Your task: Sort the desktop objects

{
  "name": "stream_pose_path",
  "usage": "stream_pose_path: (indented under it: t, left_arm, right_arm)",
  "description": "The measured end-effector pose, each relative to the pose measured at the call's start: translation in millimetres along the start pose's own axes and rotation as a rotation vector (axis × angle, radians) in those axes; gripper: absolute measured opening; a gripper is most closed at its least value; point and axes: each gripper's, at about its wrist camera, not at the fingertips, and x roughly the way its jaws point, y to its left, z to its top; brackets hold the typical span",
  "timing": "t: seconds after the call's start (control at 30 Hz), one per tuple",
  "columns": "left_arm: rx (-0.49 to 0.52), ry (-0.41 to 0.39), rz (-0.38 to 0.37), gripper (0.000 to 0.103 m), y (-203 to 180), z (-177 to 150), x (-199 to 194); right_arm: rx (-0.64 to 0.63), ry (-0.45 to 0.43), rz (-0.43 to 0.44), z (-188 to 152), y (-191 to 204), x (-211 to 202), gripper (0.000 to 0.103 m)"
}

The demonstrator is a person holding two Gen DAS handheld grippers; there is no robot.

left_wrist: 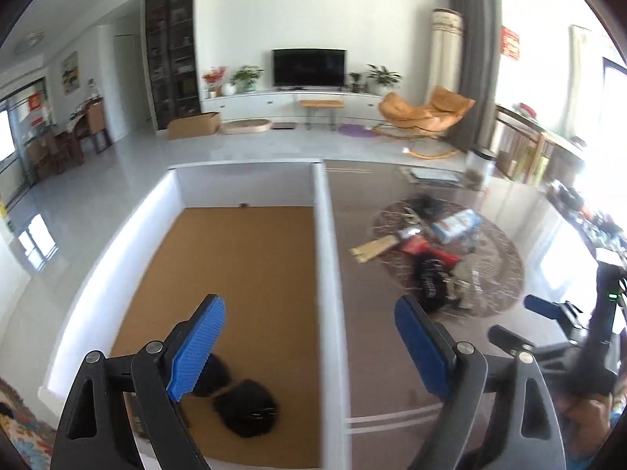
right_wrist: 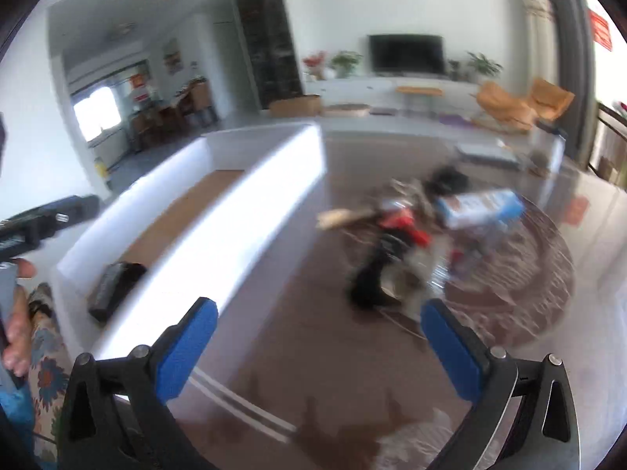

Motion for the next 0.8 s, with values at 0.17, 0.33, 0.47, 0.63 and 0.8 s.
stream_pose_path:
  t: [0.17, 0.33, 0.47, 0.63, 0.8]
  left_arm:
    - [0.12, 0.138, -0.179, 0.099, -104.7, -7.4, 33.7]
    - [0.138, 0.294, -0.152, 0.099, -163.9, -52.8, 108.0]
    - [0.139, 0.313, -0.08, 0.099, -157.5, -72.4, 132.0]
    - [0.11, 0.316, -0.035, 0.1, -150.7, -71.6, 157.2]
    - [0.061, 0.296, -0.019, 0.103, -145.5, -64.3, 175.1]
  right_arm:
    - [0.071, 0.129, -0.193, -63.7, -102.7, -19.6, 0.103]
    - [0.104, 0.175, -0.231, -82.9, -130.8, -11.4, 0.103]
    - [0.064, 0.175, -0.252, -73.2, -127.2, -0.7, 0.103]
    - [0.052, 0.159, -0.243, -58.1, -136.9, 17.2, 0.103]
    - [0.045, 0.159, -0.232, -51.8, -141.6, 24.0, 0.103]
